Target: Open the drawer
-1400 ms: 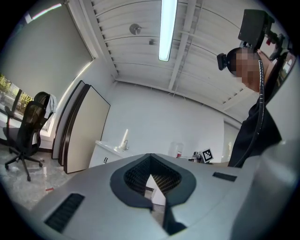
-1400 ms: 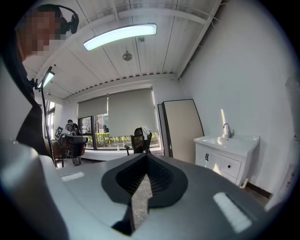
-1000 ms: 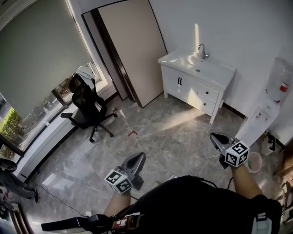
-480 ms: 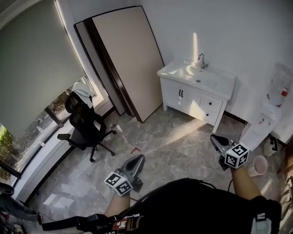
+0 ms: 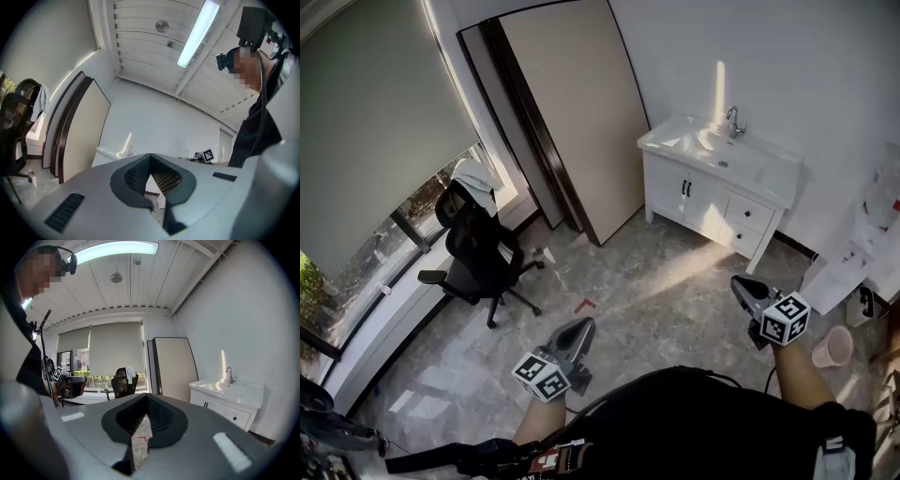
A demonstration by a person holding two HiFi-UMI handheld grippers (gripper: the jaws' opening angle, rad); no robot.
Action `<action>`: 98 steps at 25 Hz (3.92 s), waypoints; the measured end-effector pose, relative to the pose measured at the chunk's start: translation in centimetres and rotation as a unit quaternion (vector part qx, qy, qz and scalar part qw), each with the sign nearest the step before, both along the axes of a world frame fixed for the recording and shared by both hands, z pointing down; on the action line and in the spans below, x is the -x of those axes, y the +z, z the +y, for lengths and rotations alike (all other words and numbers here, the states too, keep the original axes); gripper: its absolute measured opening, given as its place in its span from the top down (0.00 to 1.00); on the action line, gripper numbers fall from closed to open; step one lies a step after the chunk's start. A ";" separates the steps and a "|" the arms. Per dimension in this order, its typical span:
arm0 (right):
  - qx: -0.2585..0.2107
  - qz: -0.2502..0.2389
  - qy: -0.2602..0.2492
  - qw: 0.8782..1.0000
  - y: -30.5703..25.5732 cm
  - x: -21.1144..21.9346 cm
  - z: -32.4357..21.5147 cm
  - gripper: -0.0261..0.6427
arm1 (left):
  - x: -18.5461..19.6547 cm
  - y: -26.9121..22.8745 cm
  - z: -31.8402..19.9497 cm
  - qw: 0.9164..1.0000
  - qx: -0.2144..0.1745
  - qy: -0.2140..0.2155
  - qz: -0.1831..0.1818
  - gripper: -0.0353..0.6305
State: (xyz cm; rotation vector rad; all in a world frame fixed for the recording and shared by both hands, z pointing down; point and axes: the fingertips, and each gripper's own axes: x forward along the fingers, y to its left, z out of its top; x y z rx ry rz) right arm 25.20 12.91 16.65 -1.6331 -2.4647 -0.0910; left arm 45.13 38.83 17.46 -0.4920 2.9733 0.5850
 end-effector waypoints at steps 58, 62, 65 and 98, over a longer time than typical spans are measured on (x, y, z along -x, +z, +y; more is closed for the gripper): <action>0.027 0.002 0.003 1.000 -2.1 43.6 32.0 0.96 | 44.3 -3.2 30.9 1.000 0.016 0.013 0.007 0.96; 0.018 0.006 0.009 1.000 -1.4 44.9 35.2 0.96 | 46.2 -2.2 34.5 1.000 0.008 0.020 0.011 0.96; 0.009 0.009 0.012 1.000 -0.9 46.3 36.5 0.96 | 47.8 -2.0 36.1 1.000 0.006 0.022 0.018 0.96; 0.029 0.019 0.014 0.999 -0.8 85.8 31.1 0.96 | 88.5 -3.5 29.3 0.998 0.019 0.052 0.023 0.96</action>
